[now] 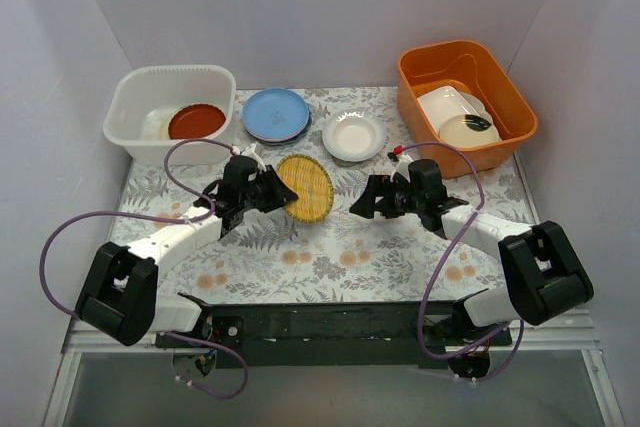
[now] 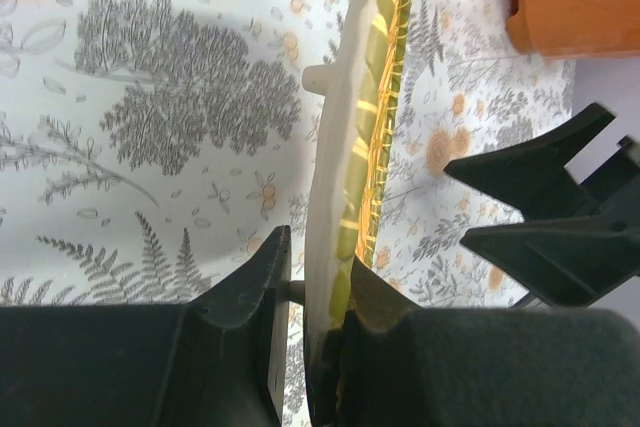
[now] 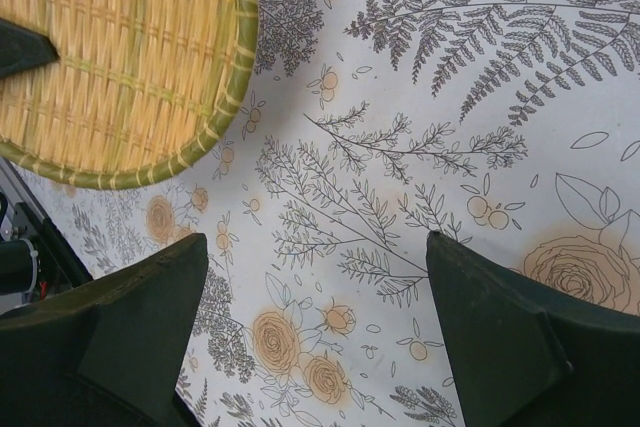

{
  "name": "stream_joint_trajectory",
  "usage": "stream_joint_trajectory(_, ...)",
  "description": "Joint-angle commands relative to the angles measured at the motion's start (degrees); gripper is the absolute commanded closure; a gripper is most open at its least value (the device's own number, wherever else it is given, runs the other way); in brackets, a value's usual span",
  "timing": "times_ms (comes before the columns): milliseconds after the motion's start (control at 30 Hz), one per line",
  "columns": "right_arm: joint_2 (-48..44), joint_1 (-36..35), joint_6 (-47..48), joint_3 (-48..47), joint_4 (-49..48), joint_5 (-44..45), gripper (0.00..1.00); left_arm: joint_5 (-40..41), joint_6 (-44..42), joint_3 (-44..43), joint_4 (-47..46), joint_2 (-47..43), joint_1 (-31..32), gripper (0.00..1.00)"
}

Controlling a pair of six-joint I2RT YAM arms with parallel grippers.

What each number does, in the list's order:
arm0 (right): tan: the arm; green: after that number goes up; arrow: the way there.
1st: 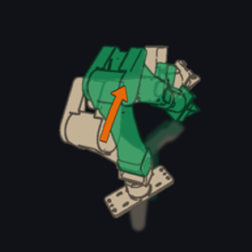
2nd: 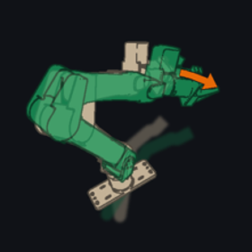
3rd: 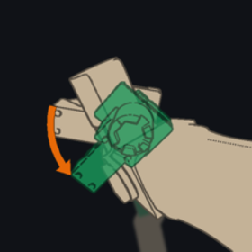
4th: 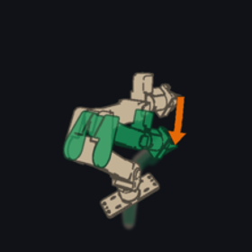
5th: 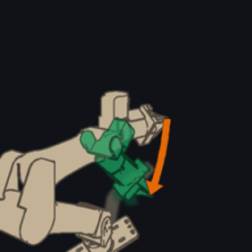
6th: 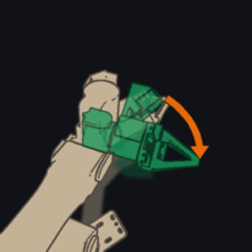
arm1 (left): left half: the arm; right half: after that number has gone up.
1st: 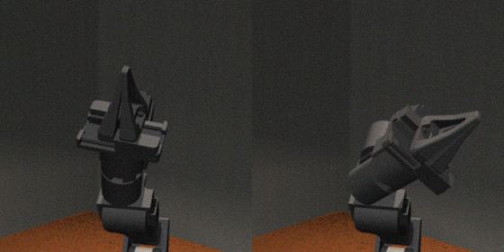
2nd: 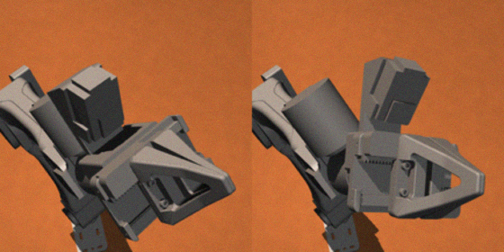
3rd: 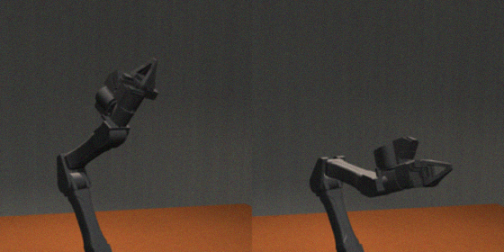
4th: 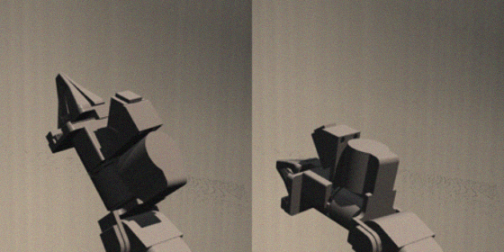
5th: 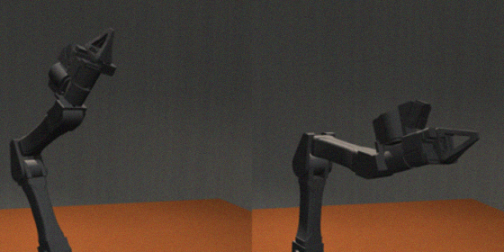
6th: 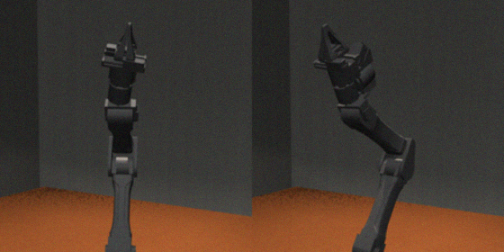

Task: Place the plates into the plastic bin on the countertop
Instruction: Pick up the plate at the center of the board, then place the plate in the plastic bin.

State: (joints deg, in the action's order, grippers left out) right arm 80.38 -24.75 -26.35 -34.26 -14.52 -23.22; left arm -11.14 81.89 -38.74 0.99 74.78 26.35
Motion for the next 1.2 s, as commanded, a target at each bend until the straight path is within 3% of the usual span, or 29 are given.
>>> stream_joint_trajectory(0, -2.5, 0.1, 0.8, 0.8, -2.0, -0.9, 0.03, -0.4, -2.1, -6.0, 0.6, 0.6, -1.9, 1.0)
stream_joint_trajectory(533, -5.9, 0.1, 1.9, 1.9, 1.4, 0.2, 0.03, -13.6, -3.8, -23.2, 1.5, 7.8, -17.3, 1.0)
stream_joint_trajectory(833, -1.6, -0.2, 2.9, -2.6, 1.1, -3.1, 0.04, -13.9, -2.6, -31.9, 4.7, 8.4, -23.4, 1.0)
stream_joint_trajectory(1033, 1.1, -0.3, 3.2, -3.4, 0.4, -4.5, 0.04, -13.8, -0.1, -34.6, 5.2, 9.9, -26.3, 1.0)
stream_joint_trajectory(1167, 0.9, -0.3, 3.3, -2.6, 0.2, -4.6, 0.04, -18.7, 3.9, -33.6, 1.7, 10.9, -31.1, 1.0)
